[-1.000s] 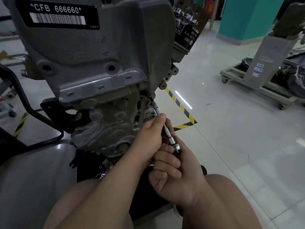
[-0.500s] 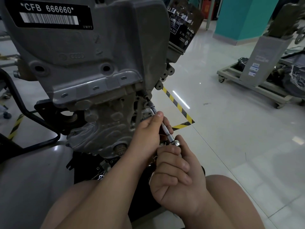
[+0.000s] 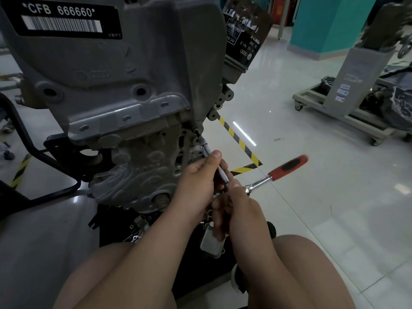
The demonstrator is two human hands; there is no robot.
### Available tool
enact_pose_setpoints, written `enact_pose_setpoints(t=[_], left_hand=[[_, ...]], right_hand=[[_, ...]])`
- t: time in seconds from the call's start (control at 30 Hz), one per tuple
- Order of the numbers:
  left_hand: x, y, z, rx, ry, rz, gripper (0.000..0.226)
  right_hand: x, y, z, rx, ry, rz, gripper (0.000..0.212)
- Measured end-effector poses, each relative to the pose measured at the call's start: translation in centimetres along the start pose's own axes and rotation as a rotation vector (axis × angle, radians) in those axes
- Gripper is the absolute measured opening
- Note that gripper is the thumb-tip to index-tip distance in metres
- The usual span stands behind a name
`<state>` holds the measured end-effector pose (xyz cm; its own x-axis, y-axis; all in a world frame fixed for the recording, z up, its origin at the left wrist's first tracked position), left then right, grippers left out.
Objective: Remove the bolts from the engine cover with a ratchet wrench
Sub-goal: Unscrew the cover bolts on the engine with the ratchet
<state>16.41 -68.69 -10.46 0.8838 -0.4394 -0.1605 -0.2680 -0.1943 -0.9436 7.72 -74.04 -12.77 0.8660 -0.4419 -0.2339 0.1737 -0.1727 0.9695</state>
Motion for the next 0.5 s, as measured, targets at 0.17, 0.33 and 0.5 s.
enact_pose_setpoints(t=[0.17, 0.33, 0.5], left_hand=[[0.1, 0.3, -0.1, -0.011, 0.005, 0.014, 0.043], [0.3, 0.4, 0.1, -0.022, -0.002, 0.016, 0.038], [0.2, 0.0, 0.1, 0.013, 0.036, -0.018, 0.039]], right_hand=[[-0.1, 1.8, 1.7, -0.534, -0.1, 0.305, 0.039], [0.2, 1.6, 1.8, -0.649, -0.129, 0.352, 0.02], [0.5, 1.0, 1.2, -0.307, -0.02, 0.144, 0.068]])
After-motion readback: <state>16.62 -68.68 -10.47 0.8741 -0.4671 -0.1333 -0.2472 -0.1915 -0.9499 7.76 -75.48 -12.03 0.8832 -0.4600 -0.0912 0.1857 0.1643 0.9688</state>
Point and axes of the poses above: each hand's wrist, its own x-axis towards the middle knuckle, its own z-axis out of the back of the hand, y = z × x, the point moved 7 cm from there along x, towards the middle knuckle, and after that the axes turned 6 degrees about -x, right-handed, at the moved point
